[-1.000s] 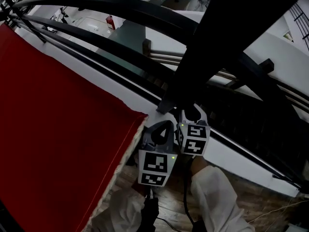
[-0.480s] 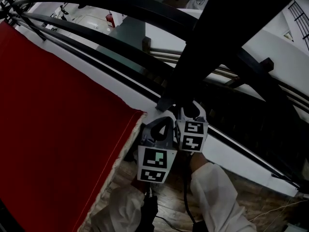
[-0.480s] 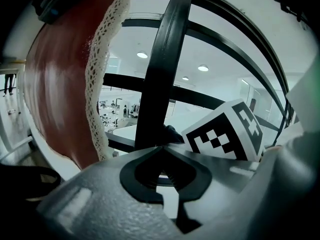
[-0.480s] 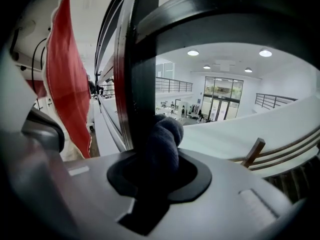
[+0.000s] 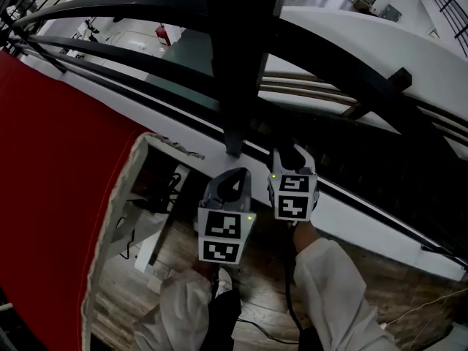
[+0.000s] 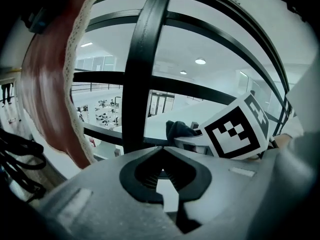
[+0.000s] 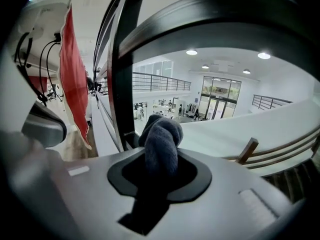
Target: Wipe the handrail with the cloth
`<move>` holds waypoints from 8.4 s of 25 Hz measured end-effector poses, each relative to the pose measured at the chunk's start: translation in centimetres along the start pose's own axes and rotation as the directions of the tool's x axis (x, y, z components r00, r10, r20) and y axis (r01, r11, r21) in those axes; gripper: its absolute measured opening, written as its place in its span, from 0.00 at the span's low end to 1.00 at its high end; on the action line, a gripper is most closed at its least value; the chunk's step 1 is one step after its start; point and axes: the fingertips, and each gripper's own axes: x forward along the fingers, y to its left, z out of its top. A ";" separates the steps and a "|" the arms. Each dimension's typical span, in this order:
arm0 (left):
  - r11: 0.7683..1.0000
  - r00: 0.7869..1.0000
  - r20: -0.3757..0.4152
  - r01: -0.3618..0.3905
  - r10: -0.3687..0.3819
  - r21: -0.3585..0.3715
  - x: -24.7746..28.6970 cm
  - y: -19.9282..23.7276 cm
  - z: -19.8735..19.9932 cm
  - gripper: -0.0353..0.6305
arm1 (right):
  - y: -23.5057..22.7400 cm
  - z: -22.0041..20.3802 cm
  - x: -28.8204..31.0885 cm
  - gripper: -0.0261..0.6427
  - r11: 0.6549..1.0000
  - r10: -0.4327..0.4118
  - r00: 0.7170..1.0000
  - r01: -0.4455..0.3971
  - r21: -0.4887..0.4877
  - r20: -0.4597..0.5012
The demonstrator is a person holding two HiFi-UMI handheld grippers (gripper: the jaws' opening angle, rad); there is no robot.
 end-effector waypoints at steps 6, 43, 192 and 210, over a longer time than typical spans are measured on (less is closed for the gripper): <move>0.999 0.999 -0.016 0.030 -0.029 0.020 -0.1 -5.3 -1.0 0.06 | -6.0 -3.8 -3.6 0.18 0.998 -0.059 0.998 0.060 0.014 -0.025; 0.975 0.974 -0.080 0.215 -0.211 0.046 4.4 -37.1 -5.6 0.06 | -31.9 -19.2 -20.6 0.18 0.979 -0.202 0.975 0.204 0.016 -0.096; 0.997 0.998 0.069 0.009 -0.014 0.074 11.7 7.3 -13.0 0.06 | 5.9 -12.0 9.3 0.18 0.989 0.078 0.986 -0.095 0.112 0.145; 0.996 1.000 0.027 0.013 -0.015 0.090 11.9 5.9 -13.1 0.06 | 7.0 -13.6 13.6 0.18 0.994 0.089 0.994 -0.093 0.066 0.063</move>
